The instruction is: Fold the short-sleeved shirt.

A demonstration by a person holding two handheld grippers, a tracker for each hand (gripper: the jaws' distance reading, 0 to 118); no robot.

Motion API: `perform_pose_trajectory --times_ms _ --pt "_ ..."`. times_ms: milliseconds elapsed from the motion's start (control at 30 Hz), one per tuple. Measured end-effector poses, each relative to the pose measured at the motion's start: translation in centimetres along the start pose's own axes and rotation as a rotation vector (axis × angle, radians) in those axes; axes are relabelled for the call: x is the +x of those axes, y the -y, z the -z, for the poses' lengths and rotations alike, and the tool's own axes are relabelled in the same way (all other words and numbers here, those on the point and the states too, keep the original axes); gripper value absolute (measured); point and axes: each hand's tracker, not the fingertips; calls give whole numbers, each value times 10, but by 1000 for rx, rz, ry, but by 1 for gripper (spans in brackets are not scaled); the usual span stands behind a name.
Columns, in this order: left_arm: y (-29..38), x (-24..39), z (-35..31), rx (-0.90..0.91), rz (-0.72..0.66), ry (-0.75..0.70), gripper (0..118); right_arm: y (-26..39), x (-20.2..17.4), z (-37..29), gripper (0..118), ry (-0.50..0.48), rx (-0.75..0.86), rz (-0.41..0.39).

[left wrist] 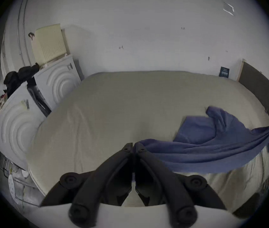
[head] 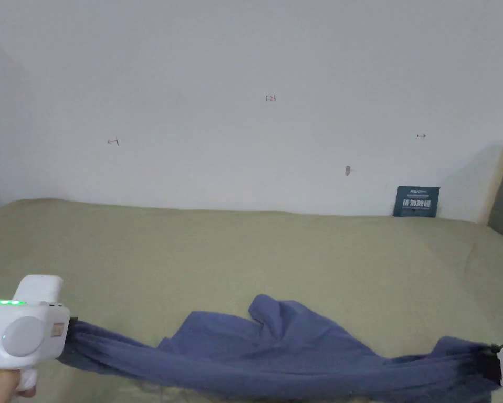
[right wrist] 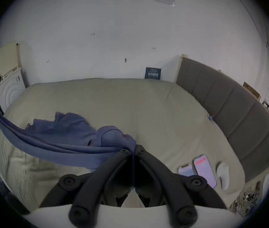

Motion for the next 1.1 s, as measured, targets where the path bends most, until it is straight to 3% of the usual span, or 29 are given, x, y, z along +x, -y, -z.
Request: perform_pose_trajectory --times_ms 300,667,700,733,767,800,833,867,933,1033,1067,1100 --pt "98 -21 -14 -80 -11 34 2 90 10 -49 1 -16 -45 47" --pt "141 -27 8 -191 -34 88 2 130 10 -26 5 1 -145 60" --pt "143 -28 10 -193 -40 108 2 131 10 -26 15 7 -142 65" --pt "145 -28 9 -183 -47 115 3 132 9 -26 40 17 -134 75" --pt "146 -30 9 -167 -42 128 20 132 10 -26 87 16 -138 78" --pt "146 -31 9 -166 -40 128 52 132 9 -25 115 14 -152 91" --pt "145 -32 9 -170 -45 125 90 132 8 -29 115 -14 -145 103" --pt "144 -32 4 -168 -47 108 113 127 7 -30 114 29 -89 114" --pt "140 -36 -6 -126 -52 110 112 119 1 -35 114 -1 -98 108" --pt "136 -35 -19 -94 -70 110 108 110 -14 -43 109 -42 -84 79" --pt "135 -35 -24 -79 -70 110 86 108 -22 -46 85 -50 -87 53" --pt "134 -36 -30 -68 -59 106 43 106 -30 -51 46 -60 -47 19"
